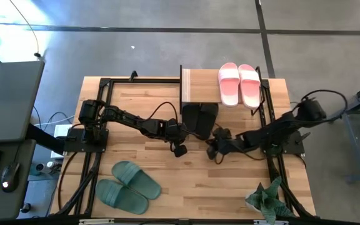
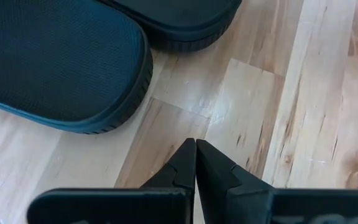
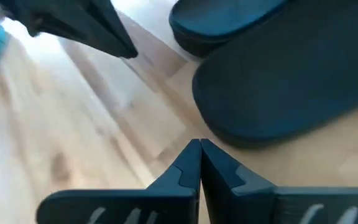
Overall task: Pick and place slides into the shelf
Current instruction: Adjust the right black slide
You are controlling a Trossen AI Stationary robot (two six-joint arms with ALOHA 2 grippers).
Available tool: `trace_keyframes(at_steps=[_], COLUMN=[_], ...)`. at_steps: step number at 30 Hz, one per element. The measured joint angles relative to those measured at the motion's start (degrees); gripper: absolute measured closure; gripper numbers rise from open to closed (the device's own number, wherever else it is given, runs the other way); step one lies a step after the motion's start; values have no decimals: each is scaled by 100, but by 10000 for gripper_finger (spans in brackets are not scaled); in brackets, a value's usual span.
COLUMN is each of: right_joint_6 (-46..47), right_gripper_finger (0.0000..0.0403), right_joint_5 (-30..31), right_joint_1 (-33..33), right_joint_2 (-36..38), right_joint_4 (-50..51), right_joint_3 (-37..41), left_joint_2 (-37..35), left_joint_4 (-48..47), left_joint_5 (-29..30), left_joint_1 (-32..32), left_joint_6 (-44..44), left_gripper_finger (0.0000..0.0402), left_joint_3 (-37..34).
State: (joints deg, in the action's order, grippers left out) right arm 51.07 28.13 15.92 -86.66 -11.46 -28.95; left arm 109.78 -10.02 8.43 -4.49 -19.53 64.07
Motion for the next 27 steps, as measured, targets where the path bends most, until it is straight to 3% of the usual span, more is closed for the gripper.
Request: trace_keyframes(at_steps=[4,8,27], right_joint_6=[72,116,411], right_gripper_finger=[403,403,403], right_joint_5=[287,129,464], right_joint_1=[-2,42,-734], right_joint_2=[-464,-716,-795], right_joint_4=[441,285,354], right_joint_3=[-333,-367,-350], left_joint_2=[0,0,0], left_joint_4=[-34,-48,-33], left_joint_5=[-3,-40,-22], left_joint_1=[0,0,0], left_joint_6=[-2,-2,107], left_gripper_finger=[401,401,401], left_joint_3=[0,0,0])
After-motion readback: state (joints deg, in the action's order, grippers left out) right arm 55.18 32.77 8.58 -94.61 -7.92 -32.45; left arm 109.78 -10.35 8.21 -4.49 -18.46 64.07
